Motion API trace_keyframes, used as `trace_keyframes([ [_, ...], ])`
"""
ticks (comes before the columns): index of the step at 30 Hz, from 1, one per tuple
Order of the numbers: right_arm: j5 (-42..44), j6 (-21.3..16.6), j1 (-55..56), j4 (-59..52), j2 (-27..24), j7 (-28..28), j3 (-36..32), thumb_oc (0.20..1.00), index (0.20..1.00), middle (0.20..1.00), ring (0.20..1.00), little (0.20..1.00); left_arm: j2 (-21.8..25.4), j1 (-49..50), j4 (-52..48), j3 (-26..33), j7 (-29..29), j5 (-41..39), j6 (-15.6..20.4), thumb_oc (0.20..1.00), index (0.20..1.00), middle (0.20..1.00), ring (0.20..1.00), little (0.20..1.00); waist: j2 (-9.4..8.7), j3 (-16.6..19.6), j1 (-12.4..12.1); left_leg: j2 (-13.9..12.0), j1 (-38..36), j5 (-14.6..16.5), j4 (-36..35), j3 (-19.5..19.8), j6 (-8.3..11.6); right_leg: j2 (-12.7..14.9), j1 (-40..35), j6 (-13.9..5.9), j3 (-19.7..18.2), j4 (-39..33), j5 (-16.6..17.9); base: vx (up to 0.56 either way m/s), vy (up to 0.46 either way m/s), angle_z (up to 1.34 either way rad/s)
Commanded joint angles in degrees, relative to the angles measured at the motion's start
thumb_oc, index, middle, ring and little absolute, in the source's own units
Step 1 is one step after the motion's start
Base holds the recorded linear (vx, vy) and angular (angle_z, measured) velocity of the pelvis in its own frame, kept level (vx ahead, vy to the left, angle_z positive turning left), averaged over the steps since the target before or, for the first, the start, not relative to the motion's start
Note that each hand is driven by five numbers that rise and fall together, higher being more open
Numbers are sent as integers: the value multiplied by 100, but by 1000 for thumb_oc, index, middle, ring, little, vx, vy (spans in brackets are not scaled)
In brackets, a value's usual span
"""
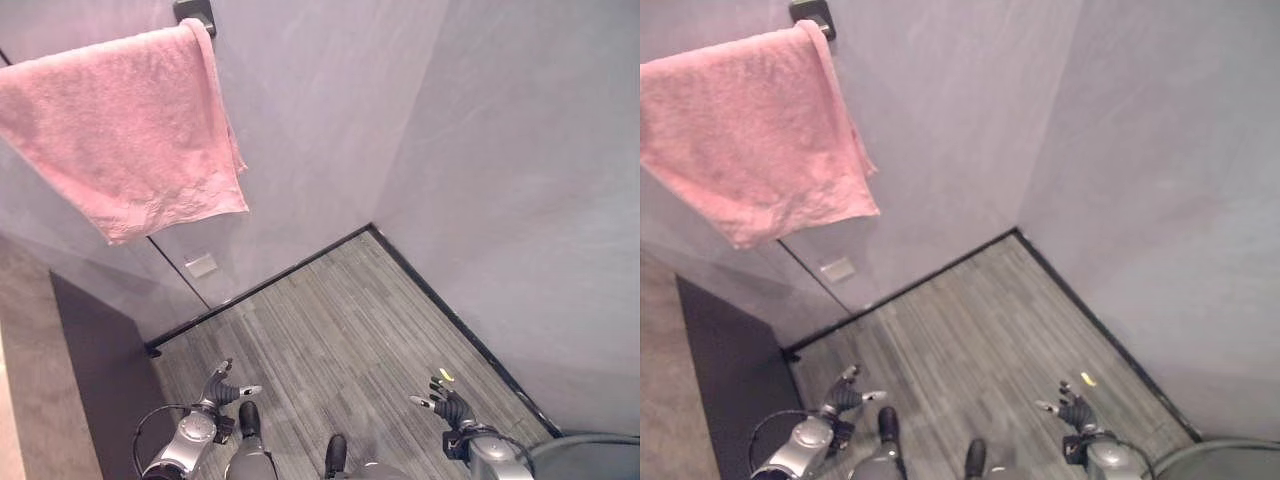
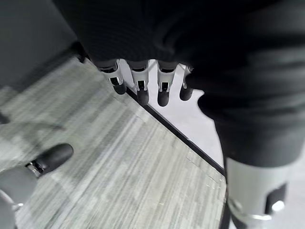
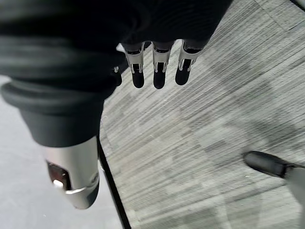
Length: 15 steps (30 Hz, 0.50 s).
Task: Put brush and paste in cup on sink, flatten towel.
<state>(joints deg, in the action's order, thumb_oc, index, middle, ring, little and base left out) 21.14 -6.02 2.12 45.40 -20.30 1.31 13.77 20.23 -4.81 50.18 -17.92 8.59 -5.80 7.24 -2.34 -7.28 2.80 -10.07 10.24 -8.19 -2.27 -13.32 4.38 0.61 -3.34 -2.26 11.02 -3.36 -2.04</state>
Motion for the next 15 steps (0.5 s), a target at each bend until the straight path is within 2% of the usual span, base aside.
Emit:
trace_keyframes([
  [1, -150, -115, 289, -386, 128, -5, -113, 1000, 1000, 1000, 1000, 1000, 288, 56, -425, 117, 78, 108, 143, 1000, 1000, 1000, 1000, 1000, -124, 386, -25, 403, 173, 305, 588, -303, -110, 1093, 445, -838, -206, 1241, 422, 161, 353, -3],
  [3, -139, -93, 226, -378, 202, -29, -97, 1000, 1000, 1000, 1000, 1000, 361, 79, -631, 90, 43, 147, 120, 1000, 1000, 1000, 1000, 1000, -104, 330, 2, 536, -1, 384, 525, -293, -235, 1191, 745, -843, -352, 1882, 817, 154, 422, -4],
  [4, -142, -101, 210, -394, 245, -43, -90, 1000, 1000, 1000, 1000, 1000, 396, 111, -753, 101, 41, 166, 120, 1000, 1000, 1000, 1000, 1000, -57, 278, -22, 578, -147, 438, 448, -358, -308, 1288, 882, -808, -148, 2254, 905, 73, 278, -14],
  [5, -143, -101, 207, -394, 245, -43, -90, 1000, 1000, 1000, 1000, 1000, 396, 110, -755, 103, 40, 166, 119, 1000, 1000, 1000, 1000, 1000, -51, 288, -29, 569, -134, 428, 444, -364, -308, 1278, 898, -804, -153, 2245, 919, 72, 279, -13],
  [6, -152, -91, 197, -428, 266, -50, -77, 1000, 1000, 1000, 1000, 1000, 431, 171, -871, 95, 0, 213, 89, 1000, 1000, 1000, 1000, 1000, 13, 258, -37, 623, -278, 465, 352, -394, -365, 1328, 1012, -783, 51, 2604, 934, 135, 329, -6],
  [7, -140, -88, 207, -494, 291, -40, -71, 1000, 1000, 1000, 1000, 1000, 499, 243, -1050, 73, -55, 309, 69, 1000, 1000, 1000, 1000, 1000, 71, 197, 49, 731, -523, 502, 188, -350, -418, 1142, 1180, -772, 125, 2999, 870, 186, 391, 1],
  [9, -115, -83, 260, -591, 299, -19, -83, 1000, 1000, 1000, 1000, 1000, 539, 354, -1210, 90, -148, 313, 71, 1000, 1000, 1000, 1000, 1000, 124, 205, 78, 812, -639, 497, 125, -295, -449, 999, 1296, -736, 229, 3031, 856, 188, 251, 15],
  [11, -97, -107, 269, -639, 267, -28, -112, 1000, 1000, 1000, 1000, 1000, 587, 439, -1296, 112, -179, 341, 92, 1000, 1000, 1000, 1000, 1000, 144, 220, 130, 894, -764, 499, -6, -186, -440, 805, 1375, -677, 215, 2860, 643, 182, 116, 40],
  [13, -84, -125, 239, -645, 262, -56, -146, 1000, 1000, 1000, 1000, 1000, 595, 452, -1306, 134, -183, 329, 103, 1000, 1000, 1000, 1000, 1000, 167, 244, 124, 889, -774, 498, -30, -144, -427, 750, 1417, -654, 268, 2670, 581, 108, 38, 42],
  [14, -63, -142, 225, -667, 248, -76, -168, 1000, 1000, 1000, 1000, 1000, 597, 476, -1305, 127, -199, 338, 114, 1000, 1000, 1000, 1000, 1000, 168, 249, 124, 897, -782, 502, -41, -99, -422, 750, 1404, -651, 302, 2538, 570, 139, -4, 59],
  [15, 40, -203, 161, -745, 172, -110, -244, 1000, 1000, 1000, 1000, 1000, 617, 556, -1409, 115, -232, 349, 147, 1000, 1000, 1000, 1000, 1000, 142, 258, 132, 944, -776, 533, -25, 54, -405, 628, 1441, -648, 156, 2169, 536, 320, -35, 77],
])
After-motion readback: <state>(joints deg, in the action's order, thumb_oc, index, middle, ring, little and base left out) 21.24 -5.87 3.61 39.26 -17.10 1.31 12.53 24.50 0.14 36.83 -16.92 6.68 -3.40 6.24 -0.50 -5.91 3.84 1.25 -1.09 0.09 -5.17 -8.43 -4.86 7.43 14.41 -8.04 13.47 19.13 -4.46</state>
